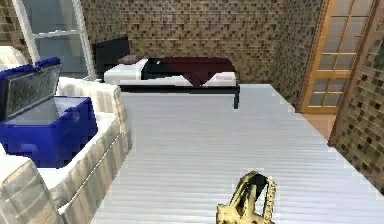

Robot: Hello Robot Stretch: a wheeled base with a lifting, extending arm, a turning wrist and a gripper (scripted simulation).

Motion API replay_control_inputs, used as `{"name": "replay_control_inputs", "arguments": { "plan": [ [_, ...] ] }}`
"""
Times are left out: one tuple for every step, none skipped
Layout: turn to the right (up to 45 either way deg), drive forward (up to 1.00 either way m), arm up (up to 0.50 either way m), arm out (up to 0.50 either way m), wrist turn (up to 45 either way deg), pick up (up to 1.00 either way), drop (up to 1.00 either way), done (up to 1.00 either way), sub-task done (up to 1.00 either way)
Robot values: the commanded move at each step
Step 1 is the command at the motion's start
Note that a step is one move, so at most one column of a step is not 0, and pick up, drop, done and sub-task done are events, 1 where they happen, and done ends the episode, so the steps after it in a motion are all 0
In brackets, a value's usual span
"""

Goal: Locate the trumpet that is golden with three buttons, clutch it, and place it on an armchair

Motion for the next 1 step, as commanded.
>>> {"name": "replay_control_inputs", "arguments": {
  "plan": [
    [-3.0, 0.00, 0.00, 0.00, 0.0, 0.00, 0.00, 0.00, 0.00]
  ]
}}
